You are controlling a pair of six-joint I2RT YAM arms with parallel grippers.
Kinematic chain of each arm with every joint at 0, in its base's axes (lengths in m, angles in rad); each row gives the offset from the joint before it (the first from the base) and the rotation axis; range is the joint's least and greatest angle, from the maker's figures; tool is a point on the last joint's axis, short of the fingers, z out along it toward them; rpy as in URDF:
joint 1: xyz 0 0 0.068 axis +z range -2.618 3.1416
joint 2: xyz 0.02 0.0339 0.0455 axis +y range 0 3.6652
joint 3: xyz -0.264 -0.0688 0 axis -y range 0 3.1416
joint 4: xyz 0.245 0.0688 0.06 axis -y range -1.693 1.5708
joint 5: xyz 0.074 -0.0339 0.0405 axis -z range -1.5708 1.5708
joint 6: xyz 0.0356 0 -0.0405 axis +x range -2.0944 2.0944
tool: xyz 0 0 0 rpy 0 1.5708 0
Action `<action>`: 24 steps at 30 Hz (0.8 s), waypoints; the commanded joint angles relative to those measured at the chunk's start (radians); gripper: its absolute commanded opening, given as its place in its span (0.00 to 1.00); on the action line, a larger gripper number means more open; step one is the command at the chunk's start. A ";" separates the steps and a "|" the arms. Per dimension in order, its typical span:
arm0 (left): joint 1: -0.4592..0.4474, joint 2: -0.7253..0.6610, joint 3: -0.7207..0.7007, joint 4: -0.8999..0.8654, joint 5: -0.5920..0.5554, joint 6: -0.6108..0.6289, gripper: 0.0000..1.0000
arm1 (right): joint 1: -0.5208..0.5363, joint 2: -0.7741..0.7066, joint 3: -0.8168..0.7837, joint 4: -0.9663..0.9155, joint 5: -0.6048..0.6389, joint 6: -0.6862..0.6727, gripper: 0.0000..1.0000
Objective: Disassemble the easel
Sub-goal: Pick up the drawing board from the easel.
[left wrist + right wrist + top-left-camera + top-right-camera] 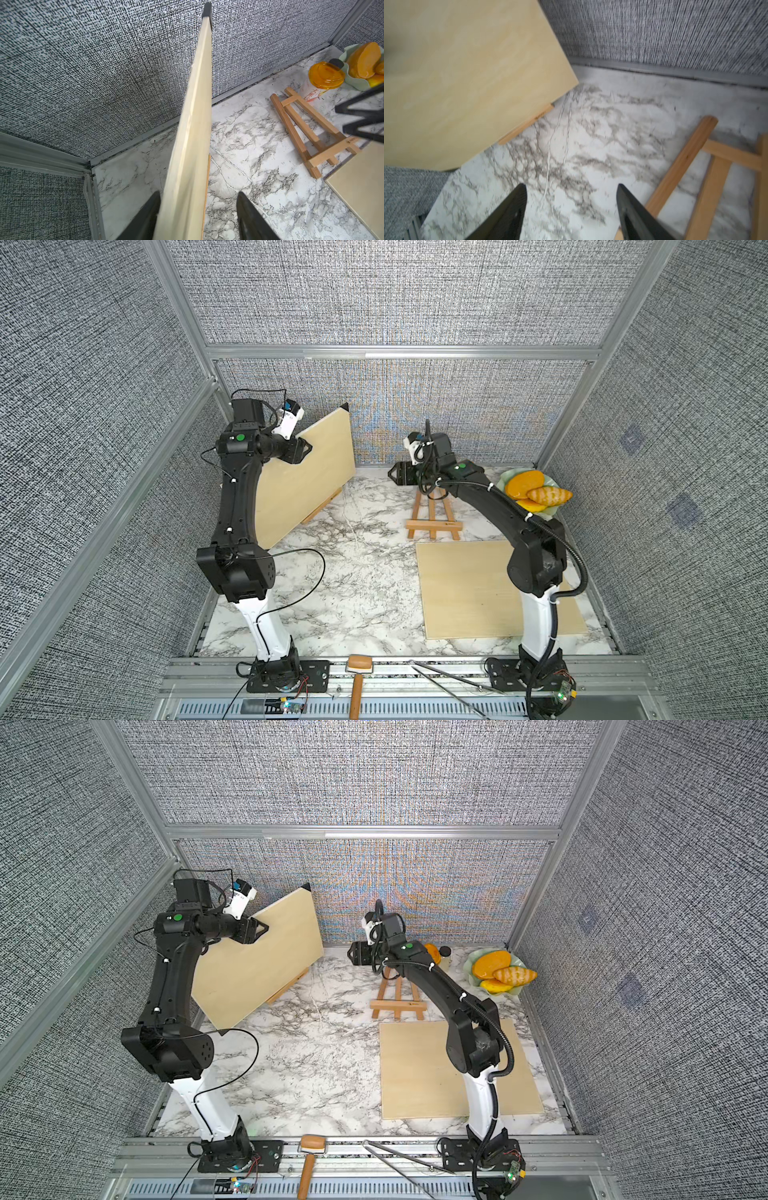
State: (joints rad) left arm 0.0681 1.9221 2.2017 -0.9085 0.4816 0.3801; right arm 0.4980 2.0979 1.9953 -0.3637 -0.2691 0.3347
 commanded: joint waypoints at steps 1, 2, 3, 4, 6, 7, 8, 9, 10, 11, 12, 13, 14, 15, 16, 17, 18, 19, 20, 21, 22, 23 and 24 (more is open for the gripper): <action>0.001 -0.019 0.009 0.058 0.044 0.002 0.00 | -0.019 0.080 0.077 0.299 -0.181 -0.024 0.72; 0.001 -0.017 0.010 0.055 0.046 0.010 0.00 | -0.023 0.128 0.118 0.362 -0.223 -0.039 0.74; 0.001 -0.016 0.010 0.052 0.048 0.019 0.00 | -0.028 0.171 0.160 0.410 -0.257 -0.046 0.75; 0.002 -0.015 0.006 0.050 0.056 0.031 0.00 | -0.033 0.227 0.211 0.460 -0.296 -0.050 0.76; 0.001 -0.020 -0.010 0.052 0.062 0.055 0.00 | -0.047 0.332 0.322 0.515 -0.346 -0.032 0.77; 0.002 -0.024 -0.022 0.057 0.065 0.074 0.00 | -0.053 0.386 0.383 0.530 -0.356 -0.011 0.78; 0.002 -0.029 -0.035 0.061 0.065 0.092 0.00 | -0.060 0.430 0.436 0.544 -0.362 0.012 0.78; 0.002 -0.034 -0.043 0.067 0.064 0.105 0.00 | -0.066 0.459 0.469 0.564 -0.366 0.029 0.79; 0.003 -0.038 -0.052 0.073 0.062 0.116 0.00 | -0.070 0.483 0.487 0.596 -0.369 0.049 0.79; 0.002 -0.038 -0.056 0.079 0.057 0.120 0.00 | -0.073 0.494 0.485 0.629 -0.363 0.067 0.80; 0.003 -0.036 -0.053 0.083 0.054 0.123 0.00 | -0.075 0.498 0.475 0.654 -0.355 0.077 0.81; 0.003 -0.031 -0.049 0.082 0.055 0.123 0.00 | -0.075 0.497 0.459 0.677 -0.350 0.081 0.82; 0.002 -0.025 -0.042 0.079 0.063 0.122 0.00 | -0.073 0.496 0.445 0.687 -0.347 0.081 0.82; 0.002 -0.020 -0.037 0.077 0.074 0.119 0.00 | -0.072 0.495 0.434 0.690 -0.344 0.082 0.82; 0.003 -0.016 -0.032 0.074 0.091 0.115 0.00 | -0.072 0.491 0.420 0.693 -0.344 0.082 0.82; 0.002 -0.016 -0.030 0.073 0.112 0.112 0.00 | -0.070 0.484 0.403 0.695 -0.342 0.079 0.82; 0.001 -0.015 -0.033 0.074 0.129 0.111 0.00 | -0.069 0.478 0.388 0.695 -0.339 0.075 0.82; 0.001 -0.018 -0.031 0.074 0.141 0.110 0.00 | -0.068 0.471 0.372 0.697 -0.335 0.067 0.82; 0.001 -0.021 -0.032 0.074 0.148 0.110 0.00 | -0.067 0.466 0.361 0.695 -0.333 0.056 0.83; 0.001 -0.027 -0.033 0.076 0.152 0.113 0.00 | -0.066 0.464 0.359 0.691 -0.332 0.046 0.83; 0.001 -0.035 -0.036 0.078 0.156 0.114 0.00 | -0.065 0.464 0.364 0.686 -0.331 0.035 0.84; -0.001 -0.046 -0.041 0.084 0.158 0.117 0.00 | -0.065 0.469 0.371 0.682 -0.328 0.027 0.85; 0.000 -0.056 -0.049 0.090 0.164 0.120 0.00 | -0.065 0.472 0.378 0.682 -0.323 0.021 0.87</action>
State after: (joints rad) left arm 0.0677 1.9022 2.1548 -0.8909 0.5640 0.4896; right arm 0.4332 2.5732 2.3627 0.2741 -0.5953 0.3859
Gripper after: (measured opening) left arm 0.574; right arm 0.859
